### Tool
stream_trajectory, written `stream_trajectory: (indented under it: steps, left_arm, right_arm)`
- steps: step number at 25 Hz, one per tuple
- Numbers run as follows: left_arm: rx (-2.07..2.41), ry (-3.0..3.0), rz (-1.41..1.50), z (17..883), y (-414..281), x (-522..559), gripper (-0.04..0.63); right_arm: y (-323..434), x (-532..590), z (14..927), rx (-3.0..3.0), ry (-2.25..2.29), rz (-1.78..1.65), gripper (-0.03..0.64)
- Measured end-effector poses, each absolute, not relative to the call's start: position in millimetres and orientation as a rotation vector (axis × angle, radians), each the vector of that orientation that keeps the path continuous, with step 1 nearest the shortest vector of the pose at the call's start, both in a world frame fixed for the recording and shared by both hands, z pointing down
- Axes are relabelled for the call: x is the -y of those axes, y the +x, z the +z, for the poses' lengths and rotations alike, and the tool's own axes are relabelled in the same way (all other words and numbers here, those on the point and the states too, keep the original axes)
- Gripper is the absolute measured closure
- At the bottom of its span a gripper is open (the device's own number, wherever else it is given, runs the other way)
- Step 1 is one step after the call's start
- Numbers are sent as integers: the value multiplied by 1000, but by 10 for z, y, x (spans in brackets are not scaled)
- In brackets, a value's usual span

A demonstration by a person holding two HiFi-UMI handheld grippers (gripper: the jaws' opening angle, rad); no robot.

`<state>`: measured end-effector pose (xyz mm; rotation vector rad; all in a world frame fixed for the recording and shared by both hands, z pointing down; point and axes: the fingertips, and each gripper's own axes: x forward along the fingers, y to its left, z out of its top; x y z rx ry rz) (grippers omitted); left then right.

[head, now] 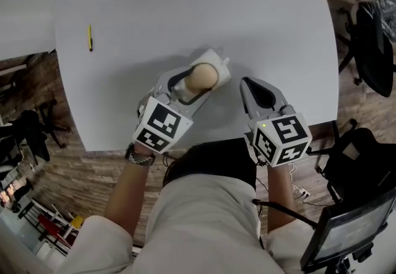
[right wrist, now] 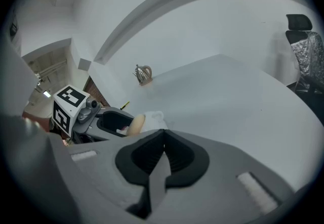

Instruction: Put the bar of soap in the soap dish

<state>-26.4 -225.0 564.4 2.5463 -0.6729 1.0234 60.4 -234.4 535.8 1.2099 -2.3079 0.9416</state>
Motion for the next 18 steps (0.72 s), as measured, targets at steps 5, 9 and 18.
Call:
stream_trajectory:
  steps: [5, 9, 18]
  left_arm:
    - [661, 2530, 1001, 5650, -292, 2252, 321]
    - [660, 2528, 999, 5655, -289, 2247, 319]
    - [686, 2518, 1000, 5663, -284, 2247, 316]
  right_arm:
    - [591, 2326, 5365, 2306, 1206, 947, 615]
    - [603, 2325, 5362, 2306, 1208, 943, 615]
    - [578, 2316, 5354, 2310, 1201, 938, 615]
